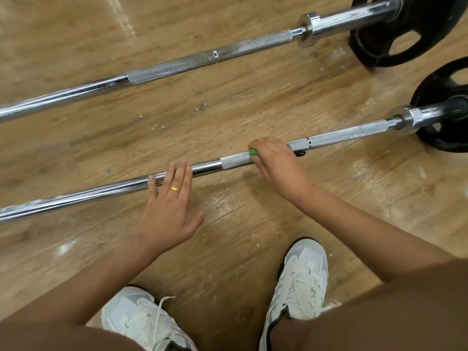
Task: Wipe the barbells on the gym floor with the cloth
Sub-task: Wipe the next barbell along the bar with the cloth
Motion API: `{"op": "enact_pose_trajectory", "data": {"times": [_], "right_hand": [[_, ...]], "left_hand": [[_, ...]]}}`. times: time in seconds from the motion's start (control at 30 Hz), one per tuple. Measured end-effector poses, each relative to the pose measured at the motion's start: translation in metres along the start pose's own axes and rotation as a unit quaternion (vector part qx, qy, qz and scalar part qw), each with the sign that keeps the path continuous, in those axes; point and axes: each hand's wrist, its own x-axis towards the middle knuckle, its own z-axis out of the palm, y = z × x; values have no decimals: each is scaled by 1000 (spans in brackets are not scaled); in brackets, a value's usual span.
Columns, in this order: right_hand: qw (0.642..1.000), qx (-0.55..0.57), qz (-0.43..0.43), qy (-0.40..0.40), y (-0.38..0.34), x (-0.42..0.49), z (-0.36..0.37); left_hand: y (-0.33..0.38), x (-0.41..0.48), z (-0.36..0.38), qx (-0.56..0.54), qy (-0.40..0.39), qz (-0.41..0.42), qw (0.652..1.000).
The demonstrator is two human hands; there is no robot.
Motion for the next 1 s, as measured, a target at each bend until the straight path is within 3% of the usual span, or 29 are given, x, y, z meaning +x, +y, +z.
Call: {"op": "enact_pose_trajectory", "data": {"times": [0.13, 0.33, 0.47, 0.7, 0.87, 1.0], "right_hand": [[1000, -11, -24, 3, -8, 14, 3], [995, -21, 44, 90, -15, 20, 15], [998, 0, -12, 58, -32, 27, 22], [993, 5, 46, 106, -33, 24, 23], [999, 7, -39, 13, -29, 25, 17], [998, 13, 14, 58, -14, 18, 10]], "left_hand": [[-13, 7, -8, 25, -13, 25, 999], [-19, 16, -10, 22, -8, 27, 999], [-19, 18, -9, 21, 2, 22, 1000], [-27, 15, -11, -2, 4, 43, 999], [-25, 12, -10, 1, 3, 41, 999], [-22, 10, -8, -3, 5, 42, 999]]}}
